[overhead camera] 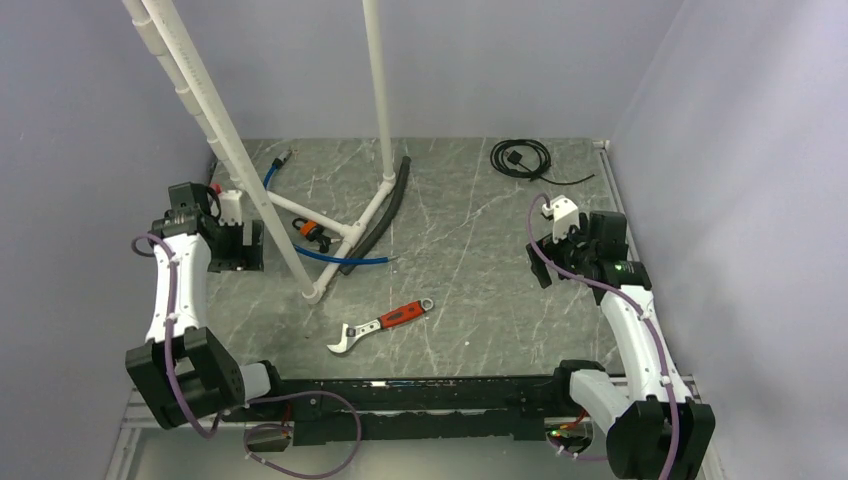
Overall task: Lock with the key
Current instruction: Pick up the lock from the center of the board.
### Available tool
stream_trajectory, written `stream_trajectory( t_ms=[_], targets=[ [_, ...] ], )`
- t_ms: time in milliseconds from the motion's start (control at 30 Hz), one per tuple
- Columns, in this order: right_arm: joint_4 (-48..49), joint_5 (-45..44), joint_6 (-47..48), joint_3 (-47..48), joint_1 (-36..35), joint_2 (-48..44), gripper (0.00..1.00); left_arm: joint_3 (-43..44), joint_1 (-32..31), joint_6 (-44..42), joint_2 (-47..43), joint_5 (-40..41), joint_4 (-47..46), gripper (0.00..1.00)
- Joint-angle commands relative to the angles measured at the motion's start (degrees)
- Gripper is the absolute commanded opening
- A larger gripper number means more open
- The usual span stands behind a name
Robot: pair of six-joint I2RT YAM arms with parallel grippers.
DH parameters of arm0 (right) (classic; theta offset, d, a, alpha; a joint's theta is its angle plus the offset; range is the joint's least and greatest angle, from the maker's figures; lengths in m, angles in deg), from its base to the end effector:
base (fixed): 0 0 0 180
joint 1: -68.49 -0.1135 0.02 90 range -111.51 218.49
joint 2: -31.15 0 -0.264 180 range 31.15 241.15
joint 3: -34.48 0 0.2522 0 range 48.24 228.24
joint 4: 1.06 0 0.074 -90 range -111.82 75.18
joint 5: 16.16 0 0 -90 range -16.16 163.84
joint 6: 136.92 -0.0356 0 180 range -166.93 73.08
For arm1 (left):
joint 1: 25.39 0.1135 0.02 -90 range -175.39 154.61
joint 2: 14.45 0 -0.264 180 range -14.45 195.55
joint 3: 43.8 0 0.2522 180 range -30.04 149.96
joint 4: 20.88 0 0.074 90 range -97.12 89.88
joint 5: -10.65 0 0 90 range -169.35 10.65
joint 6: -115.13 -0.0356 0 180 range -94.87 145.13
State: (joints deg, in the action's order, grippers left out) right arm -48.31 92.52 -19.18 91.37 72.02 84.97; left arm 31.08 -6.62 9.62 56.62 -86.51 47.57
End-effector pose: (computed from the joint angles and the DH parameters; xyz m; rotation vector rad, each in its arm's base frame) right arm 0.1936 -0.0005 0.2650 -0.6354 2.2042 0.1018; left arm 0.2219 0.0707 0.2812 -0.0386 2.6826 0.0175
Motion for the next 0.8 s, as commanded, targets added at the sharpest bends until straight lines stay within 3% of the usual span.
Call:
stream_trajectory(
  t_ms=[0, 233, 433, 567, 767],
  targets=[
    [1.24, 3.5, -2.14, 3.95, -0.49, 1.86, 1.0, 6.25, 1.44, 5.23, 3.81, -3.69, -4.01, 0.99],
    [3.73, 6.68, -6.52, 6.82, -1.8, 5.69, 1.0, 16.64, 1.73, 11.18, 12.4, -10.93, -11.16, 0.99],
    [5.5, 8.99, -9.37, 9.29, -2.85, 8.32, 1.0, 26.64, 1.71, 18.06, 24.5, -12.64, -11.46, 0.99],
    [6.76, 10.61, -11.03, 10.56, -3.13, 9.48, 1.0, 23.39, 1.62, 23.61, 26.66, -13.29, -16.47, 0.98],
    [8.27, 12.38, -12.27, 11.6, -3.18, 9.99, 1.0, 19.09, 1.36, 27.01, 30.1, -15.54, -21.1, 0.86]
  ],
)
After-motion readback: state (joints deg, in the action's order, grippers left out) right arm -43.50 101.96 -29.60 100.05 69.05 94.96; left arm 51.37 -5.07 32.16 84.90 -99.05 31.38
